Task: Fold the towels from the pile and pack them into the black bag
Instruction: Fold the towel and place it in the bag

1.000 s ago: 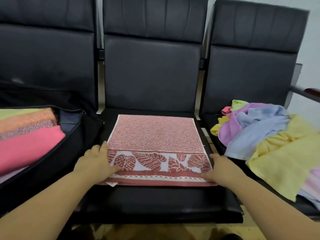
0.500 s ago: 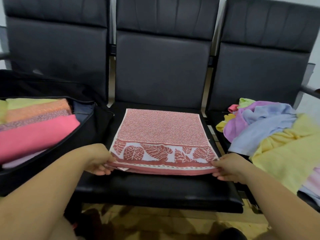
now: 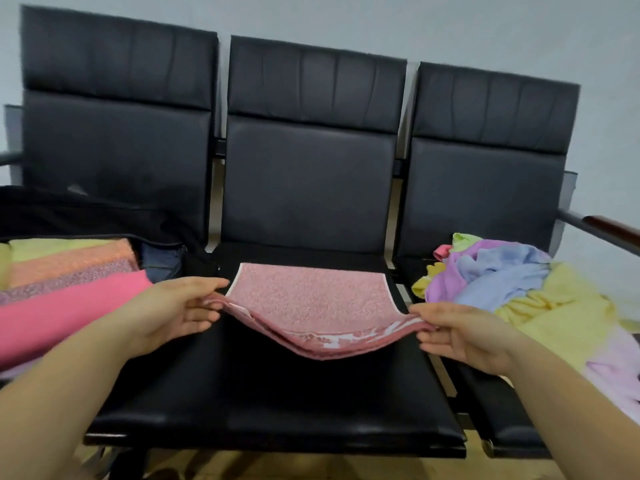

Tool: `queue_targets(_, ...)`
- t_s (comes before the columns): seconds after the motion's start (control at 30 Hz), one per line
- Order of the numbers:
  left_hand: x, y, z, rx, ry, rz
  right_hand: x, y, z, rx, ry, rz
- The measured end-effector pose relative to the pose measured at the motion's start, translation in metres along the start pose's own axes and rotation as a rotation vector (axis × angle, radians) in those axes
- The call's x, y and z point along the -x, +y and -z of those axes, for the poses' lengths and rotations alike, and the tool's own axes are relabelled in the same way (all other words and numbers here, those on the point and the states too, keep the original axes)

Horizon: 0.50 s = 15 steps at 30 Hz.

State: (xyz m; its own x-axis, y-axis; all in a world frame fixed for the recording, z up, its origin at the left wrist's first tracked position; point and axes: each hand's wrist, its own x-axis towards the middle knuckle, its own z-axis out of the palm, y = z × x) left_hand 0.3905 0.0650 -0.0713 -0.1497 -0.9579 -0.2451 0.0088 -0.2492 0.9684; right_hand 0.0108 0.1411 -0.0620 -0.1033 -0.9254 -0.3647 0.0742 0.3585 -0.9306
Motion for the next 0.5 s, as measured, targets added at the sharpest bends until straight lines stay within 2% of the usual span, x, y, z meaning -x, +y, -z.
queue_targets(0.1, 0.025, 0.046, 0.002, 0.24, -0.016, -0.158, 0.03, -0.046, -0.003, -0.144, -0.034, 0.161)
queue_targets(0.17, 0.046, 0.082, 0.004, 0.363, -0.089, -0.297, 0.05, -0.081, -0.004, -0.273, -0.062, 0.299)
queue_targets(0.3, 0.076, 0.144, 0.003, 0.44, -0.087, -0.532, 0.081, -0.139, -0.01, -0.425, -0.1, 0.55)
queue_targets(0.4, 0.079, 0.16, -0.003, 0.417, -0.032, -0.502, 0.078, -0.152, -0.017, -0.452, -0.114, 0.571)
queue_targets(0.5, 0.051, 0.133, -0.005, 0.384, 0.057, -0.316, 0.042, -0.127, -0.018, -0.416, -0.044, 0.427)
